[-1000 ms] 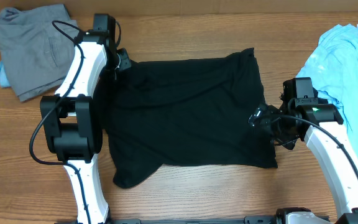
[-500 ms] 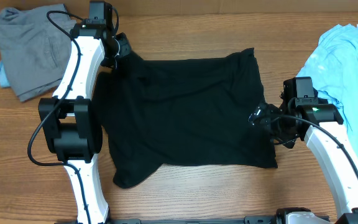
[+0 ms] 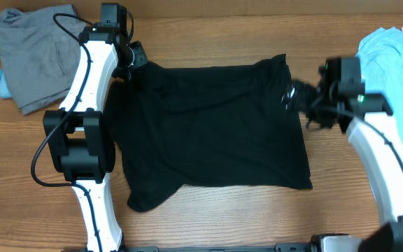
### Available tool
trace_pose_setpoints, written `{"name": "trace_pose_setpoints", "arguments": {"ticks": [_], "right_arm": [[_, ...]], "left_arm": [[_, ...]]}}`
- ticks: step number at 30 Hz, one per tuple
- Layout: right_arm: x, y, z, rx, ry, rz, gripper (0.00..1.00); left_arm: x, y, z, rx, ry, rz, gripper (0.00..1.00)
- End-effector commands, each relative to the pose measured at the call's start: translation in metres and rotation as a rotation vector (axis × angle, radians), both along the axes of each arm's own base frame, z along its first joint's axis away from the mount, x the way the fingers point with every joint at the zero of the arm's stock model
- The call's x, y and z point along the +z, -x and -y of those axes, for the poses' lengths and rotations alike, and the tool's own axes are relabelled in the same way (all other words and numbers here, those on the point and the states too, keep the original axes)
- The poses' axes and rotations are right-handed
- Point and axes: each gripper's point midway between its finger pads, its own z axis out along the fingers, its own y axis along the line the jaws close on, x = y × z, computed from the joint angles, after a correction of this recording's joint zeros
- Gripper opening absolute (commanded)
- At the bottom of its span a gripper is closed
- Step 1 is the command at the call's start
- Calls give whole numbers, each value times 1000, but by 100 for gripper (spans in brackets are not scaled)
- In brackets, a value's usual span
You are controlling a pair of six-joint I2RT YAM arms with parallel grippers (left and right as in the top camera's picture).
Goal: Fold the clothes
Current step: 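Move the right gripper to grasp the polo's upper right corner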
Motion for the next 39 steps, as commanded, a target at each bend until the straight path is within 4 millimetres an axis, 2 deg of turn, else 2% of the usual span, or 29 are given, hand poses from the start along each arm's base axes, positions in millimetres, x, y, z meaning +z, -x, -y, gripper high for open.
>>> {"name": "trace_pose_setpoints", "arguments": {"ticks": [1,2,3,6,9,10,13,16,20,22,28,31,33,39], "right_arm": [[20,-48,1,51,46,57,99],[22,-57,1,66,55,63,99],[21,-80,0,83,65,70,99],[11,-113,-1,87,68,72,100],[-8,-134,-2,87,69,66,100],[-21,-146,-2,86,69,69,99],[-43,-169,-3,85,68,101,98],[-70,-189,0,63,82,125,93],[-109,-200,3,36,91,100,93],[-121,-203,4,35,92,94,93],[-137,-201,2,34,129,67,91],[-145,-199,1,36,132,51,85],[-149,-199,0,39,133,46,84],[-150,-200,-2,37,167,50,81]], "left_arm": [[-6,-3,2,-28,-17,-10,39],[-9,-2,2,-32,-19,-15,41],[-15,-2,3,-38,-20,-27,44],[-31,0,5,-43,-5,-59,47],[-39,1,6,-49,-2,-73,46],[-40,1,6,-53,-4,-76,46],[-41,3,6,-53,-4,-85,47],[-42,7,6,-53,-4,-100,50],[-42,8,9,-59,14,-104,51],[-42,8,10,-61,21,-104,51],[-42,8,10,-61,21,-103,51],[-42,8,10,-60,21,-104,52],[-42,8,10,-61,21,-104,52],[-42,8,10,-60,21,-103,53]]}}
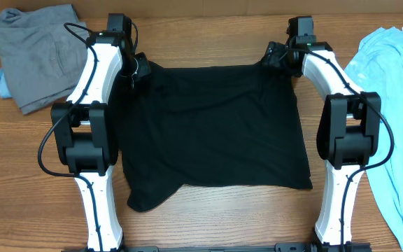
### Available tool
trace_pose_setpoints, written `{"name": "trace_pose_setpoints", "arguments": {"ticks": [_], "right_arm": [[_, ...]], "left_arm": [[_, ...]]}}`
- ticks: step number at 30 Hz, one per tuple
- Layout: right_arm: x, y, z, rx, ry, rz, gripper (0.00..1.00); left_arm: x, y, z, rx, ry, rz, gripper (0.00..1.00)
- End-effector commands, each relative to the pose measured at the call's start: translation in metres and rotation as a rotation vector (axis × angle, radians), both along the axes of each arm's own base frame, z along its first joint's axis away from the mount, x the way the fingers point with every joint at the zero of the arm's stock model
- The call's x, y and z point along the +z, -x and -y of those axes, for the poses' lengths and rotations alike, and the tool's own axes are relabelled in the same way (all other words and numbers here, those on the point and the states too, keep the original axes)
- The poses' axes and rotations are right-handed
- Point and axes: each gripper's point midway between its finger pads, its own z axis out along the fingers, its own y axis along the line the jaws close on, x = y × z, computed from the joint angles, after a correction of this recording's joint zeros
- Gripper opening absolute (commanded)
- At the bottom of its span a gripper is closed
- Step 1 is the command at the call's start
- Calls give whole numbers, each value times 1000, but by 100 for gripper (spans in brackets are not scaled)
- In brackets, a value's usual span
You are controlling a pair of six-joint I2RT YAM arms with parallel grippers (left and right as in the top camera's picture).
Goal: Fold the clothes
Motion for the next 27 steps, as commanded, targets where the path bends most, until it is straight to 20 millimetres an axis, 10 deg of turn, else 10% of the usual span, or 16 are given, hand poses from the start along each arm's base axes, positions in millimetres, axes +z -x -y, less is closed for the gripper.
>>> {"name": "trace_pose_setpoints", "arguments": {"ticks": [1,18,27], "right_arm": [[2,-8,-1,-9,48,23,79],[-23,0,10,-33,138,-30,52],[-14,-1,12,-44,149,-38,9]], "left_arm": [[4,-5,6,-36,6,21,53],[4,-6,6,-36,6,21,55],[5,-6,6,-37,10,25,38]]}}
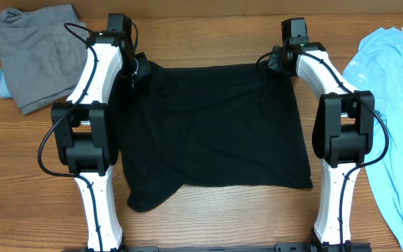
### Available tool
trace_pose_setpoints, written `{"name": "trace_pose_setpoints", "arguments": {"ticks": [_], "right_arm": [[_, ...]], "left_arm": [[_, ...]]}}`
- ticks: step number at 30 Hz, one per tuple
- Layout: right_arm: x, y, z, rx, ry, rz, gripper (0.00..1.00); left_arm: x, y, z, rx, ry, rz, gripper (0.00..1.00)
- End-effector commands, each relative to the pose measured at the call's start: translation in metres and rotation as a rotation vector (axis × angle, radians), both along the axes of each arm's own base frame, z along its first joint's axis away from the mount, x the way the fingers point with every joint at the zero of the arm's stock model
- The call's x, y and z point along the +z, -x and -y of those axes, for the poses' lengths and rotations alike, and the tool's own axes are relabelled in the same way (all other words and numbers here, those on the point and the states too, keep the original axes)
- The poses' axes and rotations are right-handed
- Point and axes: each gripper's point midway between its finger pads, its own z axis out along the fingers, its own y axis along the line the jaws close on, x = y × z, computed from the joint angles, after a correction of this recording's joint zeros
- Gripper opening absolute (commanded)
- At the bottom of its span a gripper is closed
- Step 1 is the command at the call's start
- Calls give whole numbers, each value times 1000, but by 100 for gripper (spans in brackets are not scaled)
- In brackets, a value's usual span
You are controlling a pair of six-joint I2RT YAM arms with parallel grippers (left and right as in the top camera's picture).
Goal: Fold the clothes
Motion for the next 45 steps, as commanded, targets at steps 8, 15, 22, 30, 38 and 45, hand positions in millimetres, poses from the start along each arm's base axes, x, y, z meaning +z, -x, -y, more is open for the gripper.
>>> {"name": "trace_pose_setpoints", "arguments": {"ticks": [8,15,22,30,38,45], "right_arm": [[14,-8,0,-13,-10,-3,4],[13,-6,0,-17,-11,-10,4],[13,-7,0,-27,-15,-9,4],[74,-4,17,-89,49,71,4],[142,16,43,-237,68,140,4],[149,36,45,-234,64,83,4]], "left_arm": [[13,-15,8,-45,23,62,30],[16,-16,4,-72,9,72,29],[16,-16,-6,-53,9,66,4],[56,-11,-15,-40,-42,97,4],[100,26,-26,-61,-109,59,4],[98,64,-28,-67,-116,-89,4]]}}
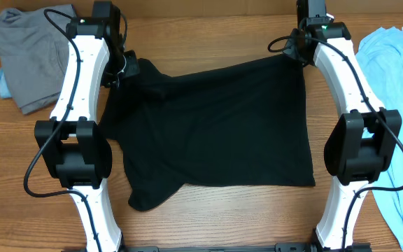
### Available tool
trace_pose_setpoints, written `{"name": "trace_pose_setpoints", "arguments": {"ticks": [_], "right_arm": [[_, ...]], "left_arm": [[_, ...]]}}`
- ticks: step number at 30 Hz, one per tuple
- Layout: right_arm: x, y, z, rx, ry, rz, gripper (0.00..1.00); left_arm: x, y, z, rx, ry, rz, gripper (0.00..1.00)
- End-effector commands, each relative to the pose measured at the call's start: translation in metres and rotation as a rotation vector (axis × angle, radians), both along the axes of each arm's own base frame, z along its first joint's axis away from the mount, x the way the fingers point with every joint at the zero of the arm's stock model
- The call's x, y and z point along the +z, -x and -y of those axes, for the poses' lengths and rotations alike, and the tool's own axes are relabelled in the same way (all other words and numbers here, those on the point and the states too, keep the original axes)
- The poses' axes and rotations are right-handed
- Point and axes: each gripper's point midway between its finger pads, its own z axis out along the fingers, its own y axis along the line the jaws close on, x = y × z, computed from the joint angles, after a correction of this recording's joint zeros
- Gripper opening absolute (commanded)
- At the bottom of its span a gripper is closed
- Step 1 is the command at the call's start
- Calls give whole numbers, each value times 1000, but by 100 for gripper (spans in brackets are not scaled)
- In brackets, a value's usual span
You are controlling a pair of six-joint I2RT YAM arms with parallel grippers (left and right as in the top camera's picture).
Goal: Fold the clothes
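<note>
A black shirt (208,126) lies spread on the wooden table (208,224), its lower left corner rumpled. My left gripper (126,70) is shut on the shirt's far left corner, and the cloth bunches there. My right gripper (296,56) is shut on the far right corner, which is pulled up and outward. The far edge between them slants, higher on the right. The fingers themselves are mostly hidden by the wrists and the dark cloth.
A grey garment (33,52) lies crumpled at the far left, with a bit of light blue cloth (0,85) under it. A light blue shirt (401,105) lies along the right edge.
Both grippers have moved outward, the right one also farther back. The shirt's far corners went with them, so its far edge is now stretched wider and tilted.
At first my left gripper was at the shirt's far left corner and my right one at its right edge. Then the right gripper was at the far right corner and stayed there. Now both corners are held and pulled apart.
</note>
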Motion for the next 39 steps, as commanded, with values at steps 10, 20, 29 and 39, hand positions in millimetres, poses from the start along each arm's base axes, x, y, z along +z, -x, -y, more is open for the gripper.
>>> {"name": "trace_pose_setpoints", "arguments": {"ticks": [10,20,29,39], "right_arm": [[31,34,17,-161,-43,-39,4],[31,56,2,-131,-125,-122,4],[24,81,3,-147,-117,-225,4],[16,106,-14,-127,-135,-333,60]], "left_arm": [[33,72,-30,65,-159,-207,4],[21,95,-5,0,-157,-307,4],[-12,118,-32,67,-286,-416,4],[-16,109,-27,59,-267,-376,50]]}}
